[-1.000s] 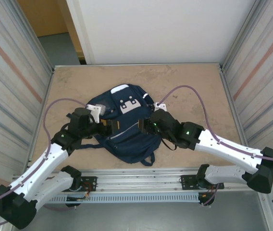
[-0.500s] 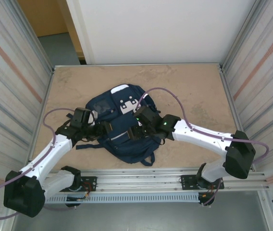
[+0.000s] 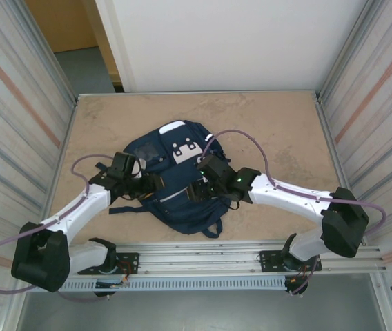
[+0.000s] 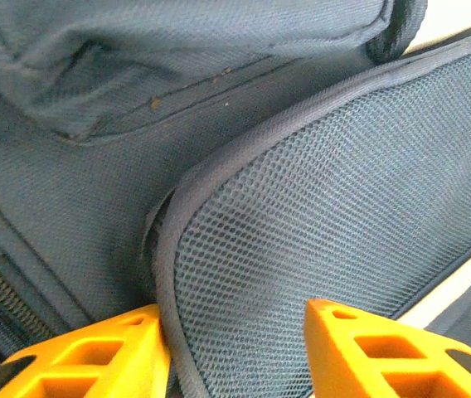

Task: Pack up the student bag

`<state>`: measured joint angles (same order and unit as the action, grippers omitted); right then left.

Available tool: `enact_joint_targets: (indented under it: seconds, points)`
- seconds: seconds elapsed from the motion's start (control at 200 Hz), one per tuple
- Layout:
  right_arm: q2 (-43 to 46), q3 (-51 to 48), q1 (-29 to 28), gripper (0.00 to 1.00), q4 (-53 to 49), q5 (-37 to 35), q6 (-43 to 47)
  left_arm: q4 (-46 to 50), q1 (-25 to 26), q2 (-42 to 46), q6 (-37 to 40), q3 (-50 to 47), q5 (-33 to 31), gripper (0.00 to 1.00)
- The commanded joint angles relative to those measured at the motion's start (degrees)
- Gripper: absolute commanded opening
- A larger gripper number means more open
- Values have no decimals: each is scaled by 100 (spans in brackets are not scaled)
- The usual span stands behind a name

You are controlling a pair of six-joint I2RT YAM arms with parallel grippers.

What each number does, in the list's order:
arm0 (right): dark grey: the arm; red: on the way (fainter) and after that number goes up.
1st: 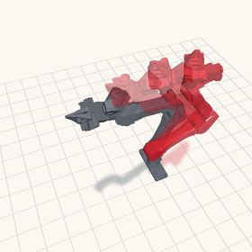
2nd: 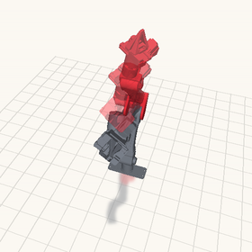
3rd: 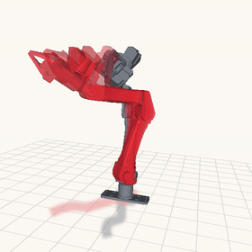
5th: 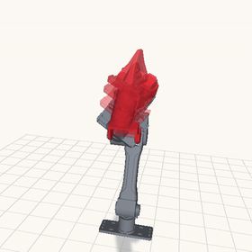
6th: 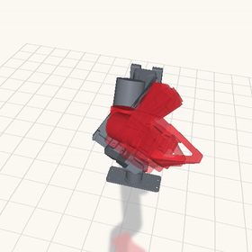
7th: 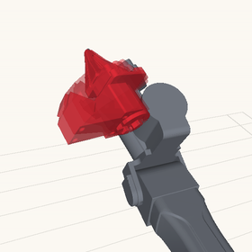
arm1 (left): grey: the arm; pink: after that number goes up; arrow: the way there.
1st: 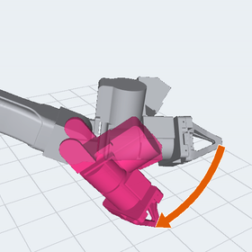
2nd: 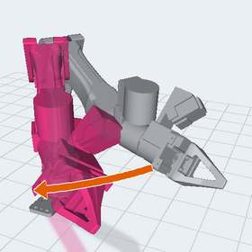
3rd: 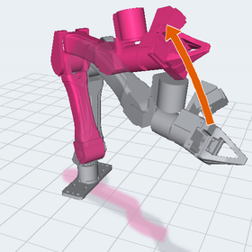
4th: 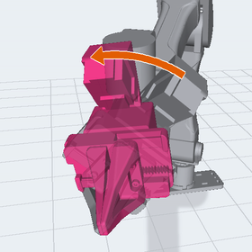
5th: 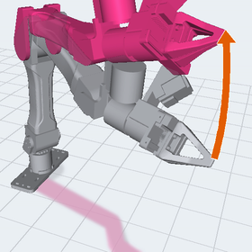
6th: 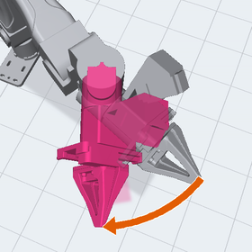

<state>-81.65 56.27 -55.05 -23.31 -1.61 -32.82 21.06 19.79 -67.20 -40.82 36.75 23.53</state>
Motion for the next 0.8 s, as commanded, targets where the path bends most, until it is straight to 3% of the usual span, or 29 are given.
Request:
enact_joint_targets:
  seconds: [0.0, 0.055, 0.195, 0.561, 0.797]
  points:
    - [5, -355, 289, 63, 368, 224, -331, -246, 245, 33, 113, 167, -193, 39]
    - [-14, -557, 472, 63, 619, 520, -447, -345, 421, 140, 155, 172, -471, 33]
    - [-50, -742, 711, 61, 807, 544, -312, -771, 535, 354, 152, -54, -529, 0]
    - [-449, -497, 1578, 58, 1384, 1065, 488, -354, 508, 1255, -495, -339, -426, 0]
    - [-925, -69, 1872, 57, 1289, 1275, 776, -670, 535, 1237, -2251, -573, -114, 0]
